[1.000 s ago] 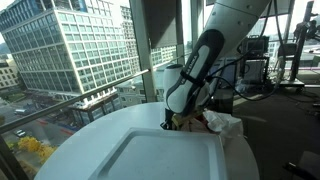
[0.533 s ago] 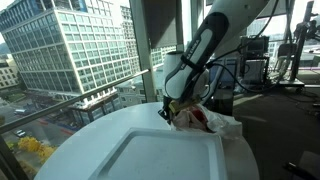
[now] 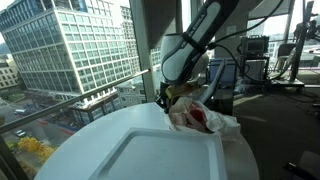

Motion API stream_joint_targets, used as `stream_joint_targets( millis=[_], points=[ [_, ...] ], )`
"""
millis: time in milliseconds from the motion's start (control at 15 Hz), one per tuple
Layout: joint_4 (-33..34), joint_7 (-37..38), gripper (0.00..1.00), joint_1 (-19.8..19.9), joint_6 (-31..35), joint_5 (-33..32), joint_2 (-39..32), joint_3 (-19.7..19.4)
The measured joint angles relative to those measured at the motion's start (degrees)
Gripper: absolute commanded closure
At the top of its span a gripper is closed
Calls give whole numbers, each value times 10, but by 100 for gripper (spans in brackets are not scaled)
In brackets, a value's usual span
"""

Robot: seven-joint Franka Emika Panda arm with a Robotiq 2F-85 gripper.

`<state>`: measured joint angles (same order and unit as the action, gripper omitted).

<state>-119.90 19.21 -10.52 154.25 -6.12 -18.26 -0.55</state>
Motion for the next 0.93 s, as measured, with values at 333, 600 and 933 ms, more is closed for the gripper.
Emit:
stream_joint_targets(
  millis=[333,600,933],
  points=[
    [0,0,64,-5,-63,-1,50,14],
    [-4,0,33,-6,-73,-21,44,16],
    [-2,30,0,-7,-150,-102,56,10]
  ],
)
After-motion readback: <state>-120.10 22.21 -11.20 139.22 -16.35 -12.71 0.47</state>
